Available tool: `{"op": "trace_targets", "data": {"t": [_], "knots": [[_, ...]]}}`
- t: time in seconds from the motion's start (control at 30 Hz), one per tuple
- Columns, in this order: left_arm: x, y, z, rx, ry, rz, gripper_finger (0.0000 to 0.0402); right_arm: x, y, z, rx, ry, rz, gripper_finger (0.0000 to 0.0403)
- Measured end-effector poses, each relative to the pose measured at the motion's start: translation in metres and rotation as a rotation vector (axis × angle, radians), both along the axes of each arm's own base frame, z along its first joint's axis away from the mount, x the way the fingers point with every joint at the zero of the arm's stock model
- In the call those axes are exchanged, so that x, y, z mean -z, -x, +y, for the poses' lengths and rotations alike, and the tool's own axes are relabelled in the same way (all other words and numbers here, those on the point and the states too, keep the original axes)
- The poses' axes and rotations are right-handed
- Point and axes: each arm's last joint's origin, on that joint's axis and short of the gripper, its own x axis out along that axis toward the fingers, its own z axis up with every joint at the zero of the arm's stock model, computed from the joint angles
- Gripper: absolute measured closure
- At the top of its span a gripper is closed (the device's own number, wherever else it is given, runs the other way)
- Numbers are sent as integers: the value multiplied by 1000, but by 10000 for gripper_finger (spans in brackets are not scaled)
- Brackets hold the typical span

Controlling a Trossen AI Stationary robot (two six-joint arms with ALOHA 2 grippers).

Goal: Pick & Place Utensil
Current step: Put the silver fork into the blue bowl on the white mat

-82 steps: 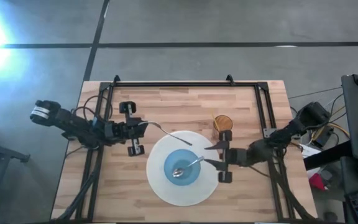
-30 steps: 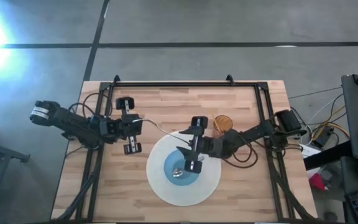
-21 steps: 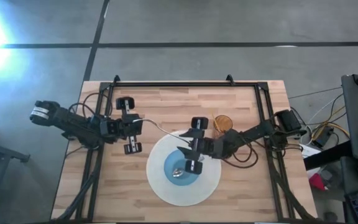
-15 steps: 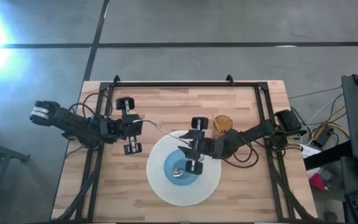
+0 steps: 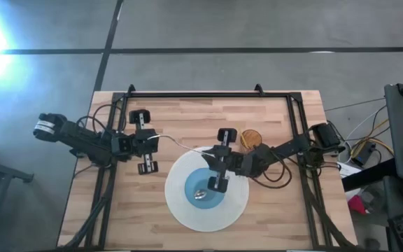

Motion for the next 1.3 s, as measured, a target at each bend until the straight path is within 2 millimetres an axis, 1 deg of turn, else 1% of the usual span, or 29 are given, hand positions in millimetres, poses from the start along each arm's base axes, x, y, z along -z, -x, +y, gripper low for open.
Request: {"op": "trace_targets", "data": {"t": [0.1, 0.47, 0.67, 0.87, 1.07, 1.3], "knots": [[0, 0, 0, -1, 1, -1, 402, 0, 0, -1, 26, -16, 4, 390], [3, -4, 0, 0, 5, 59, 400, 2, 1, -2, 58, -76, 26, 394], [4, -6, 0, 6, 15, 80, 387, 3, 3, -3, 74, -91, 37, 394], [9, -11, -1, -8, 20, 144, 373, 2, 9, -5, 76, -91, 44, 394], [11, -13, -1, -28, 9, 173, 344, 1, 10, -6, 100, -106, 48, 394], [13, -16, -1, -44, 20, 211, 279, 0, 12, -6, 148, -114, 54, 395]]}}
